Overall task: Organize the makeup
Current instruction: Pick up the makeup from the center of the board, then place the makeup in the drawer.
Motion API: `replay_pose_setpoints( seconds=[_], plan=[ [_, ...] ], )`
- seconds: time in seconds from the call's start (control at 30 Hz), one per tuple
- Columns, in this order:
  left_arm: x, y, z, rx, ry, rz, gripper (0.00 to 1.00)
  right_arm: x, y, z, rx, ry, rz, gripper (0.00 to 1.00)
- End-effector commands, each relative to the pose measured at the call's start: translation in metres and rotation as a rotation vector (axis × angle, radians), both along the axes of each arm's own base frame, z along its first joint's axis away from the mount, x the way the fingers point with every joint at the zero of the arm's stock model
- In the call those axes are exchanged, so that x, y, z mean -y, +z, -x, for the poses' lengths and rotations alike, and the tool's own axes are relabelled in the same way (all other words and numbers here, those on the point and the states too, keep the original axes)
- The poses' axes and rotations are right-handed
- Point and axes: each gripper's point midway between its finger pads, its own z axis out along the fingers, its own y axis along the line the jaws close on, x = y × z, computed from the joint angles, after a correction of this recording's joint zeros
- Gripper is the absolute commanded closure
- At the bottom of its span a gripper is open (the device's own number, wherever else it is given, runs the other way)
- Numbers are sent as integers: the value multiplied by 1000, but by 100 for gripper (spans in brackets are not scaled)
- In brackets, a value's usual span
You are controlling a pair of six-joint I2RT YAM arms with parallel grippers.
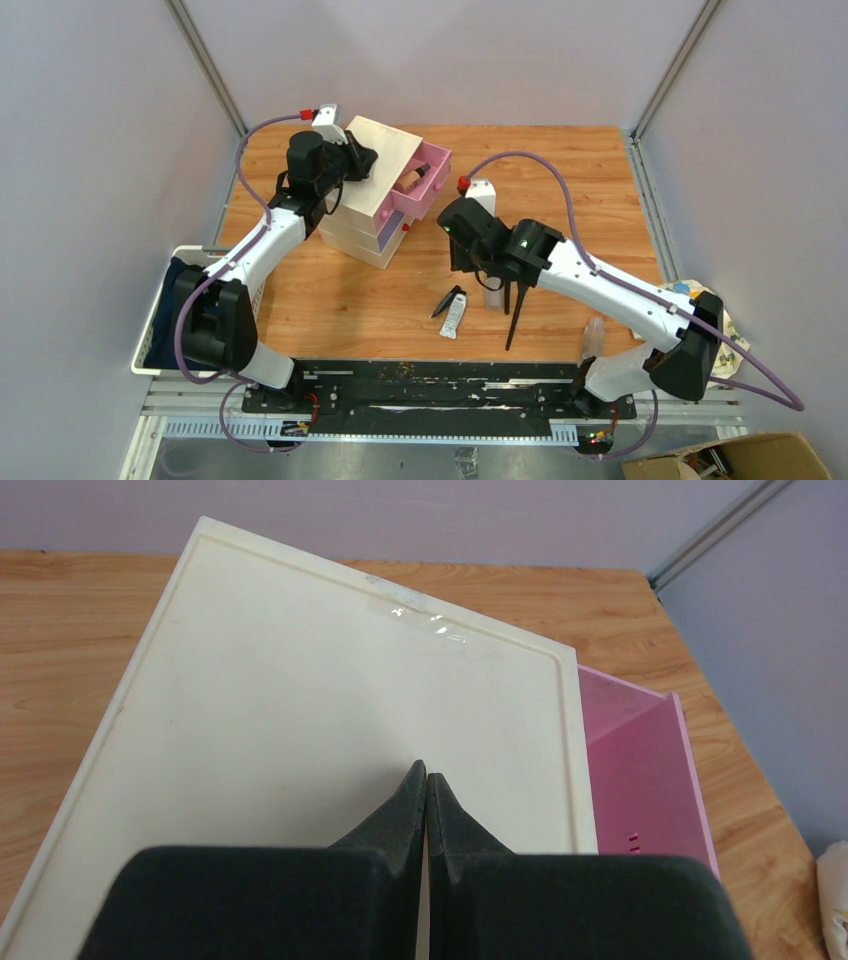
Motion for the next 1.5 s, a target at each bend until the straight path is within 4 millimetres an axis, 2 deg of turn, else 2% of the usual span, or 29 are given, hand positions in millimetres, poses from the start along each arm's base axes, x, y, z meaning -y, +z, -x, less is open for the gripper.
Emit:
replay_pose_setpoints(
  seconds=[0.0, 0.1, 0.33, 0.43, 0.57, 0.7, 0.93, 1.07, 1.13, 1.17, 1.23, 1.3, 1.4, 1.47],
  plan=[
    [-3, -85, 33, -290, -26, -84, 100, 0, 52, -40, 165, -13, 53, 100],
    [-3, -85, 34, -290, -26, -84, 100, -17, 85, -71, 227, -8, 31, 100],
    [-5, -86, 36, -294, -21, -92, 100, -51, 120, -131, 279, -2, -57, 100],
    [-5, -88, 34, -297, -21, -93, 100, -63, 124, -148, 269, 10, -96, 100],
    [-5, -91, 34, -300, -19, -97, 100, -75, 119, -165, 245, 17, -132, 100],
    [-6, -92, 35, -303, -16, -102, 100, -84, 107, -171, 208, 28, -157, 100],
    [-6, -95, 34, -309, -15, -103, 100, -87, 87, -163, 155, 43, -167, 99],
    [-6, -96, 35, -311, -17, -104, 100, -85, 91, -160, 172, 42, -185, 66],
    [-6, -95, 34, -308, -15, -104, 100, -82, 95, -160, 185, 36, -190, 52],
    [-6, -95, 34, -309, -15, -104, 100, -82, 98, -159, 190, 37, -193, 48],
    [-6, -95, 34, -308, -15, -104, 100, -80, 103, -159, 204, 34, -201, 41],
    [-6, -95, 34, -310, -12, -105, 100, -79, 109, -158, 220, 35, -208, 39],
    [-6, -95, 34, -310, -13, -105, 100, -73, 116, -157, 245, 24, -217, 40],
    [-7, -96, 34, -312, -11, -108, 100, -68, 121, -155, 263, 12, -222, 46]
  ],
)
